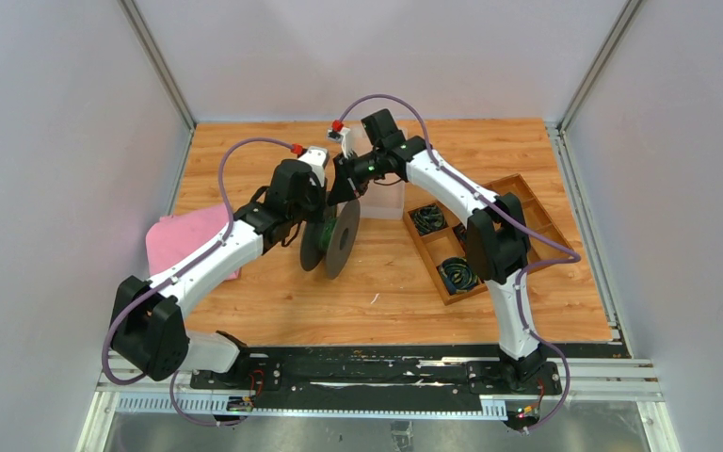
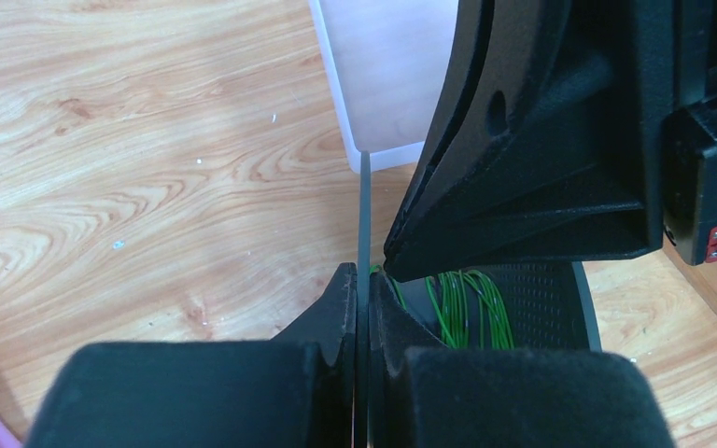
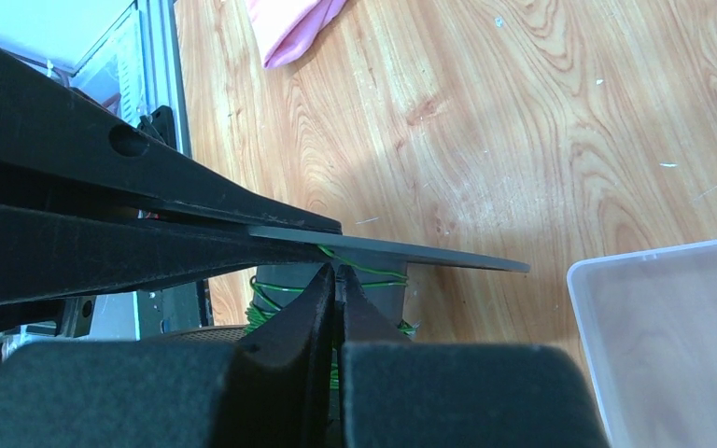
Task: Wrap the cables
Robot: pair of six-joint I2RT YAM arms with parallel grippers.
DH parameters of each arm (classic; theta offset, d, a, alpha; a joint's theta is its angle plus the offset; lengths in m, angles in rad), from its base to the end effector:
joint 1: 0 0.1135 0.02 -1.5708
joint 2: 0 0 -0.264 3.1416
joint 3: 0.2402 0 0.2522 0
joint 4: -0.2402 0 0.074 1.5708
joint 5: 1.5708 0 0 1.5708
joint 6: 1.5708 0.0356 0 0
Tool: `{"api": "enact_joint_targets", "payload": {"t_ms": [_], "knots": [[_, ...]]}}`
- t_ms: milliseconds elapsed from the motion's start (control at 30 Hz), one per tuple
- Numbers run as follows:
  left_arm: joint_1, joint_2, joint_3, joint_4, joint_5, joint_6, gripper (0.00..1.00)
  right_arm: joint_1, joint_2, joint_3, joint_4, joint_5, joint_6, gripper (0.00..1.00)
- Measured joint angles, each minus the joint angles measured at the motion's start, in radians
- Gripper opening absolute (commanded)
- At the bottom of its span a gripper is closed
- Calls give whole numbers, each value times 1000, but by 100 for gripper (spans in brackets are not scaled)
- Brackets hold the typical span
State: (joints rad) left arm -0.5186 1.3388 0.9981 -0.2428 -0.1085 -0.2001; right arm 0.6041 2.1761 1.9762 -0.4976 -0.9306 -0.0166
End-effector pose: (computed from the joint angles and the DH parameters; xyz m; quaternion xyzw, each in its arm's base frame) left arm 0.2638 -0.1461 0.2849 0.1141 0.8723 -0.1217 0.4597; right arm 0.3914 0.3048 0.2796 -0.4280 0.7132 0.4986 0.2440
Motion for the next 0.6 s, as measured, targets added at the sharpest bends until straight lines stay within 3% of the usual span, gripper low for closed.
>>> {"api": "enact_joint_targets", "payload": {"t_ms": [600], "knots": [[0, 1, 0, 4, 37, 5, 2, 0, -30, -75, 51, 62, 53, 1]]}}
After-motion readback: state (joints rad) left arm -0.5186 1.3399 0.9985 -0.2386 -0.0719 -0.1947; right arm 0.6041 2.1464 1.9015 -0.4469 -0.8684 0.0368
